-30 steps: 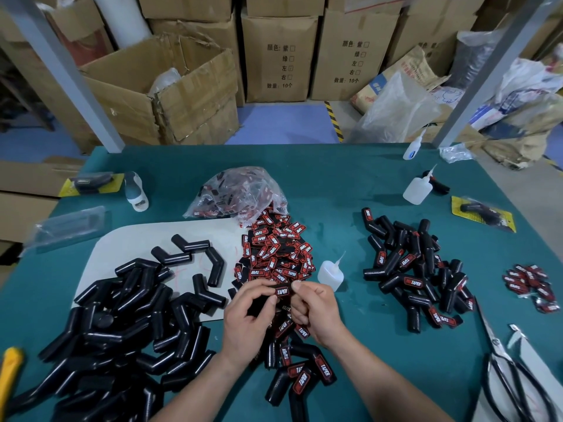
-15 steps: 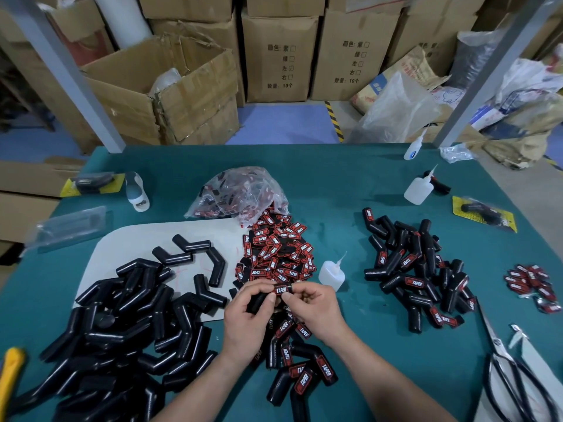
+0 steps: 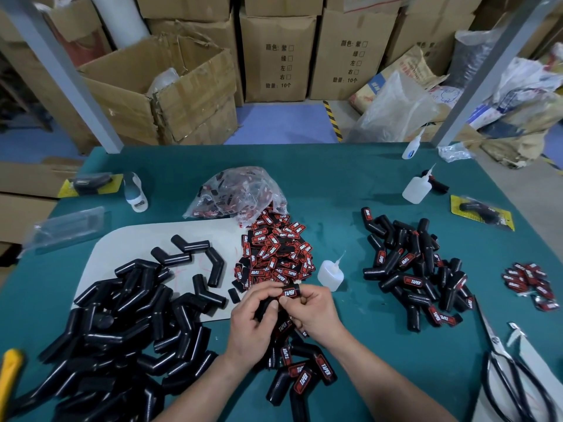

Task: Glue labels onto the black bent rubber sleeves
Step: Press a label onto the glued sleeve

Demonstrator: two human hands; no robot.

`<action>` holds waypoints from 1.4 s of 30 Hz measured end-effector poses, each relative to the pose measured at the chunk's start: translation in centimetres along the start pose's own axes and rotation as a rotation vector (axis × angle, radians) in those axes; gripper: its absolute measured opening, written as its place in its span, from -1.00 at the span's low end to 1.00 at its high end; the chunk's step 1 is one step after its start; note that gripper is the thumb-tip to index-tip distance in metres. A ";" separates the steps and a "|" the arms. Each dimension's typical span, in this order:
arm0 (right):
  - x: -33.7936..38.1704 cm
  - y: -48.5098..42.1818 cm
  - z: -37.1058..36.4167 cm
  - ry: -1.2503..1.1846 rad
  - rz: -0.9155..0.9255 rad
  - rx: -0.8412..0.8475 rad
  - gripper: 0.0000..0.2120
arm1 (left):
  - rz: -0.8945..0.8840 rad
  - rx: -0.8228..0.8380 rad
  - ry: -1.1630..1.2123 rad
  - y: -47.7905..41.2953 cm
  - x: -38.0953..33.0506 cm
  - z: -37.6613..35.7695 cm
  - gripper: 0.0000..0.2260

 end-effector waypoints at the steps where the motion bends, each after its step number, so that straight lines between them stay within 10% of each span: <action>1: -0.1 0.1 0.0 -0.015 -0.002 -0.007 -0.75 | -0.006 0.001 -0.004 0.0 -0.1 0.0 -0.84; 14: -0.3 0.3 -0.3 -0.015 -0.013 -0.008 -0.78 | -0.077 0.003 -0.067 0.0 -1.2 0.0 -0.82; 42: 0.4 0.7 -0.8 0.212 0.146 -0.030 -0.62 | 0.387 -0.108 0.181 0.7 2.6 0.2 -0.83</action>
Point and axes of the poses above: each hand's wrist, its own y-axis away from the middle knuckle, its own z-axis out of the back of the hand, x = y × z, the point moved 8 cm from there along -y, towards the middle knuckle, and after that the axes turned 9 degrees about -z, right-handed, at the moved point
